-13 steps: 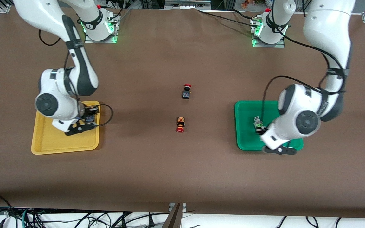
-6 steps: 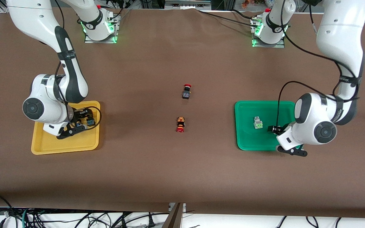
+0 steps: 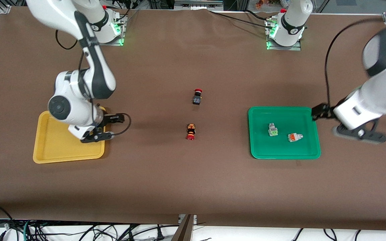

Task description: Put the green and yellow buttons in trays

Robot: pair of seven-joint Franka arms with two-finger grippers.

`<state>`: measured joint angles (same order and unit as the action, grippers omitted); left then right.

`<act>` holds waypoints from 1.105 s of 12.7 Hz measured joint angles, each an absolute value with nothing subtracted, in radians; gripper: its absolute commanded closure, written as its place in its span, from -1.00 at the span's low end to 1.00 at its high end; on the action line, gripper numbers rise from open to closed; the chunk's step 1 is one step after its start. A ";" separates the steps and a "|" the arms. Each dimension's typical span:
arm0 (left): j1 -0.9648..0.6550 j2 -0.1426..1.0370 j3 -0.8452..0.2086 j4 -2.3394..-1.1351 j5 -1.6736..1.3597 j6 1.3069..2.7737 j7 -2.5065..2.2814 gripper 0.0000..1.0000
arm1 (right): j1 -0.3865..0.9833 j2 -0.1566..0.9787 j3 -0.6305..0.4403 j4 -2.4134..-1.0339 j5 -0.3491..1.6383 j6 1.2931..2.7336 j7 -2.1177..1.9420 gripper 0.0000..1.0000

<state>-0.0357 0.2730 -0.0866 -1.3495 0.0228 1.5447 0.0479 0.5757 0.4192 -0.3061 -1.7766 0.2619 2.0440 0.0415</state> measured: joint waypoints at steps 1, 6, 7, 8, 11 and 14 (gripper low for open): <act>-0.036 0.246 -0.082 -1.345 0.020 1.516 -0.001 -1.00 | 0.600 0.369 -0.306 -1.772 0.258 2.007 0.091 -0.97; -0.028 0.023 -0.018 -1.597 0.013 1.610 -0.145 -1.00 | 0.602 0.044 -0.319 -1.770 0.084 1.741 0.143 -0.99; -0.029 -0.019 -0.019 -1.646 0.012 1.608 -0.146 -1.00 | 0.593 -0.015 -0.319 -1.772 0.061 1.695 0.143 -0.99; -0.031 -0.042 -0.020 -1.670 0.012 1.596 -0.137 -1.00 | 0.571 -0.064 -0.312 -1.777 0.047 1.658 0.141 -0.99; -0.032 -0.043 -0.025 -1.673 0.012 1.577 -0.116 -1.00 | 0.388 -0.121 -0.172 -1.798 0.032 1.634 0.088 -0.99; -0.031 -0.030 -0.025 -1.673 0.012 1.577 -0.110 -1.00 | 0.196 -0.108 -0.012 -1.801 0.032 1.636 0.057 -0.99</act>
<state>-0.0308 -0.0299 -0.0251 -1.6734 0.0124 1.5772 -0.1097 0.1958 -0.1077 -0.0125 -1.8012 0.0315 1.6356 0.0575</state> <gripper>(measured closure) 0.000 0.000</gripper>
